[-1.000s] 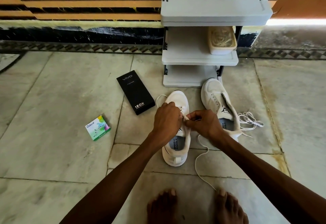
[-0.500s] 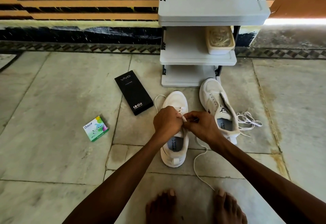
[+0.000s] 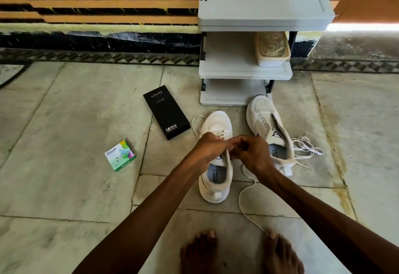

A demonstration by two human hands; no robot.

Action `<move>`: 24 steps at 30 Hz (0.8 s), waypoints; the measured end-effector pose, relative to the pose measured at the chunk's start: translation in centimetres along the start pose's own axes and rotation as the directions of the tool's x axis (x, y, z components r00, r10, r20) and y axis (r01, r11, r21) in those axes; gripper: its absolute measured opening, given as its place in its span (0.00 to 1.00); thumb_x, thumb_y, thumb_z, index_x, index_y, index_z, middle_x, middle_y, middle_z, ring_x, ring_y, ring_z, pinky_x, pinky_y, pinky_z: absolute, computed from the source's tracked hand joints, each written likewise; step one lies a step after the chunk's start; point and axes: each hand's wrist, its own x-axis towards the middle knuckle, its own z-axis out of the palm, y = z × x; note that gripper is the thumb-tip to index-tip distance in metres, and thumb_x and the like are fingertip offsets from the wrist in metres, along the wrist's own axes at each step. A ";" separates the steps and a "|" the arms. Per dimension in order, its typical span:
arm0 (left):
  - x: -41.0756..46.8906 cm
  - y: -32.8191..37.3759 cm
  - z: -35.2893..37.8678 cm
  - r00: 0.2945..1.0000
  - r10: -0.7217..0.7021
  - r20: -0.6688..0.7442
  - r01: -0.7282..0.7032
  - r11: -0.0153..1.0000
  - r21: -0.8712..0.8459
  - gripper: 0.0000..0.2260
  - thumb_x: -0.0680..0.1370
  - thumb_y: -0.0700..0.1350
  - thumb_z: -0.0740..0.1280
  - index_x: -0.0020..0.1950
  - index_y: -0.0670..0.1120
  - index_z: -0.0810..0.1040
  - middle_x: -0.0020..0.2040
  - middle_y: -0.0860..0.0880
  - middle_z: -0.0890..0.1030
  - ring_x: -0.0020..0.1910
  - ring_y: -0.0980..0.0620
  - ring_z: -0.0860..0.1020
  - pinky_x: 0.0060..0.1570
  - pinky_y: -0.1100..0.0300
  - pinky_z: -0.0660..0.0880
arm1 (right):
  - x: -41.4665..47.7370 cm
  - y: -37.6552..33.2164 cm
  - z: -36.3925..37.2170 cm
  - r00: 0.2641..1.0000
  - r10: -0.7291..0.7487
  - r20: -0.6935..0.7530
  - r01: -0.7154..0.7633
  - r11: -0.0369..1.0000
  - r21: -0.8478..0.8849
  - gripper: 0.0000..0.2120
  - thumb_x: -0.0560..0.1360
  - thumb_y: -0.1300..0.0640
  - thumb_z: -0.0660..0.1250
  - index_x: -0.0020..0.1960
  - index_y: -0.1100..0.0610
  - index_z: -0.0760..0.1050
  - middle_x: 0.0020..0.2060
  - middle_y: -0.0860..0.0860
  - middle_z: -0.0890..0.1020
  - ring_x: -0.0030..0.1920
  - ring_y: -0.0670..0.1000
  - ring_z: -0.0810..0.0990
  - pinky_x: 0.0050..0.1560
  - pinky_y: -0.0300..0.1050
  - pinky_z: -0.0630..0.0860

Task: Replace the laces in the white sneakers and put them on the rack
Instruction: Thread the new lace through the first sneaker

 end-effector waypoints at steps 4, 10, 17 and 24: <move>0.3 -0.2 0.3 0.998 0.036 -0.049 -0.030 0.994 0.104 0.09 0.73 0.44 0.73 0.50 0.40 0.83 0.48 0.41 0.84 0.50 0.45 0.82 0.53 0.54 0.78 | 0.5 0.0 -0.1 1.000 -0.015 -0.021 0.016 1.000 0.026 0.03 0.71 0.67 0.74 0.45 0.64 0.83 0.36 0.56 0.86 0.33 0.46 0.84 0.38 0.36 0.81; 0.2 -0.1 -0.3 0.999 -0.002 -0.039 0.003 1.000 0.017 0.08 0.73 0.41 0.73 0.50 0.39 0.83 0.48 0.40 0.84 0.50 0.43 0.82 0.56 0.48 0.79 | 1.2 -0.2 -0.3 0.999 -0.002 0.041 0.000 0.998 0.062 0.03 0.71 0.67 0.74 0.41 0.61 0.82 0.32 0.52 0.84 0.32 0.47 0.82 0.37 0.40 0.80; 0.5 -0.2 -0.3 0.998 0.041 -0.039 -0.036 0.994 0.107 0.08 0.74 0.42 0.71 0.50 0.39 0.83 0.49 0.39 0.84 0.52 0.41 0.81 0.57 0.47 0.78 | 1.9 -0.2 0.5 0.986 -0.167 -0.015 0.157 0.950 -0.271 0.12 0.68 0.69 0.68 0.35 0.53 0.78 0.29 0.45 0.81 0.31 0.44 0.80 0.37 0.42 0.77; 0.9 -0.1 -0.9 0.995 0.090 0.044 -0.099 0.951 0.292 0.06 0.77 0.39 0.65 0.46 0.38 0.80 0.45 0.42 0.81 0.52 0.43 0.79 0.58 0.50 0.75 | 3.2 -3.8 -1.6 0.941 -0.294 -0.169 0.265 0.948 -0.178 0.10 0.72 0.71 0.63 0.40 0.58 0.75 0.33 0.49 0.81 0.34 0.48 0.82 0.37 0.47 0.81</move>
